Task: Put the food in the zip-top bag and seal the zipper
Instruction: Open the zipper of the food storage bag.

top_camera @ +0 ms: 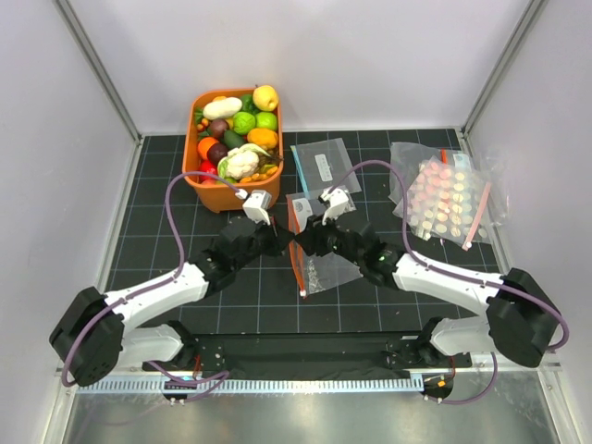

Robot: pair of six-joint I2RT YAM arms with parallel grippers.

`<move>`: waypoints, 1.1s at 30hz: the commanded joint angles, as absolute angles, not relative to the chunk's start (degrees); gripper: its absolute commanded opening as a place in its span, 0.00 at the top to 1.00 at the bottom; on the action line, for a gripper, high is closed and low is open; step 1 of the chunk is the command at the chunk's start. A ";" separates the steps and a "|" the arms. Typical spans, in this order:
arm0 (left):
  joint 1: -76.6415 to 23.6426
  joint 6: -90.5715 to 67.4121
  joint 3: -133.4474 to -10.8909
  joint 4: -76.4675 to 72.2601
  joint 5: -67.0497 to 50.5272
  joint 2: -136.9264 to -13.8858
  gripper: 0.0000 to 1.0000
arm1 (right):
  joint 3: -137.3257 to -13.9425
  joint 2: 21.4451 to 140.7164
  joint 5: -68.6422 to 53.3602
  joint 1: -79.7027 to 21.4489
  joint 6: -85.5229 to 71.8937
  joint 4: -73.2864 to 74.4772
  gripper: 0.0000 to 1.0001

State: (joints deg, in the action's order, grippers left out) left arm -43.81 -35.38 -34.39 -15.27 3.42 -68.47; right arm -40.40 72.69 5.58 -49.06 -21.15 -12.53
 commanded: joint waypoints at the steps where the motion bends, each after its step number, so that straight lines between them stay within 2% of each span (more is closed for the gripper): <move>1: -43.95 -34.19 -36.30 -16.17 2.90 -66.62 1.00 | -43.68 74.53 2.47 -49.39 -20.21 -12.75 0.52; 6: -44.03 -34.19 -36.21 -16.00 3.34 -66.18 1.00 | -45.35 77.25 -2.02 -49.39 -20.39 -12.48 0.56; 10: -43.95 -34.28 -36.12 -15.65 3.52 -65.74 1.00 | -46.93 78.48 -0.26 -49.39 -20.74 -9.68 0.66; 13: -44.03 -34.28 -36.30 -14.77 4.30 -65.22 1.00 | -47.63 78.66 4.12 -49.39 -21.09 -7.57 0.80; 14: -44.03 -34.28 -36.39 -14.33 4.65 -65.04 1.00 | -47.90 78.23 5.44 -49.39 -21.27 -6.78 0.91; 16: -44.03 -34.45 -36.82 -12.84 6.06 -64.95 1.00 | -48.77 77.09 10.01 -49.39 -21.18 -3.45 0.98; 22: -43.95 -34.54 -38.05 -10.73 7.03 -66.09 1.00 | -48.43 69.35 18.78 -49.39 -20.22 2.54 0.98; 28: -43.95 -34.54 -40.07 -7.91 7.65 -68.38 1.00 | -50.71 67.15 29.33 -49.39 -19.25 9.75 0.95; 33: -44.03 -34.72 -40.25 -7.65 7.03 -68.73 1.00 | -51.06 67.50 34.27 -49.39 -17.85 11.07 0.89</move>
State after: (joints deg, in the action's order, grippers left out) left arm -43.81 -35.31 -38.15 -8.32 6.59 -68.53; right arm -48.66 68.12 26.98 -49.12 -19.55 9.43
